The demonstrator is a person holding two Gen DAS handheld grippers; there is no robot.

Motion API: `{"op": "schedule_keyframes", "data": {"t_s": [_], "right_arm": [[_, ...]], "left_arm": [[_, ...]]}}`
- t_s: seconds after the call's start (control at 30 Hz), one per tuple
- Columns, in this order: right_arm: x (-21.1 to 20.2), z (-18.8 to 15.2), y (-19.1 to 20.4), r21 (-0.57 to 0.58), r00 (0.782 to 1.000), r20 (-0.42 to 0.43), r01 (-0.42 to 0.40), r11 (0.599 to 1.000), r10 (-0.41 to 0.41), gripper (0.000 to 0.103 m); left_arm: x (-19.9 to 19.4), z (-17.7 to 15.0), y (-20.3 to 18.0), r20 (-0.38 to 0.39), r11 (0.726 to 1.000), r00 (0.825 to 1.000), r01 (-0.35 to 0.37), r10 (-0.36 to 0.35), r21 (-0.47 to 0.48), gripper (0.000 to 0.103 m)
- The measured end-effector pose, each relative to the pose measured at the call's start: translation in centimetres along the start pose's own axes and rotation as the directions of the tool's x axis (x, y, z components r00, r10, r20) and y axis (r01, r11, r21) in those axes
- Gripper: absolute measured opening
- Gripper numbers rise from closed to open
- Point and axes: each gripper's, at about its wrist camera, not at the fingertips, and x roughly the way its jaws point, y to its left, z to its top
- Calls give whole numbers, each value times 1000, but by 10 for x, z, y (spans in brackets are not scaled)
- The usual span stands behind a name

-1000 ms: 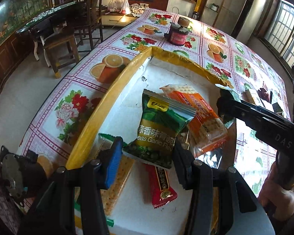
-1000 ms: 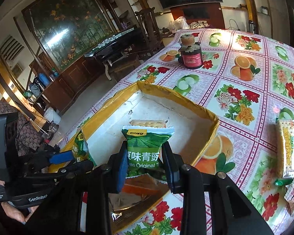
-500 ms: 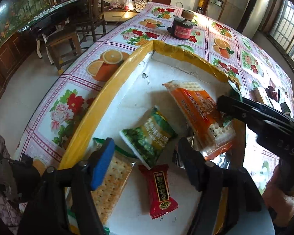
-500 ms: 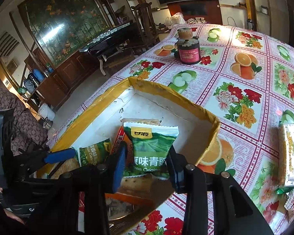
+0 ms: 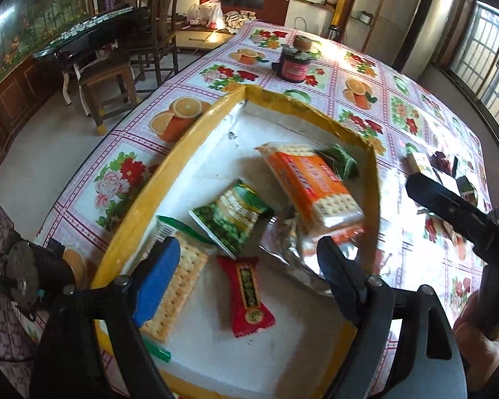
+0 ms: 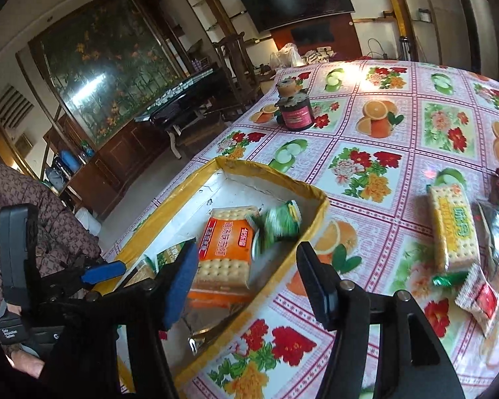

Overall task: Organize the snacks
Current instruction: 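Withdraw both tools from the tray toward the remaining snacks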

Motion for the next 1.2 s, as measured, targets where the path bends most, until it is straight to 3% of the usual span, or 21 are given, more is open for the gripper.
{"op": "schedule_keyframes", "data": {"t_s": [0.2, 0.57, 1.2], "right_arm": [[-37, -18, -10, 30, 999, 51, -1, 1000, -1, 65], [-98, -49, -48, 107, 989, 115, 82, 991, -95, 66], [-142, -88, -99, 210, 975, 131, 151, 966, -181, 68]], "left_arm": [[-13, -9, -25, 28, 999, 1000, 1, -3, 50, 87], [-24, -24, -71, 34, 987, 999, 22, -28, 157, 91], [-24, -37, -120, -2, 966, 998, 61, -63, 250, 91]]}}
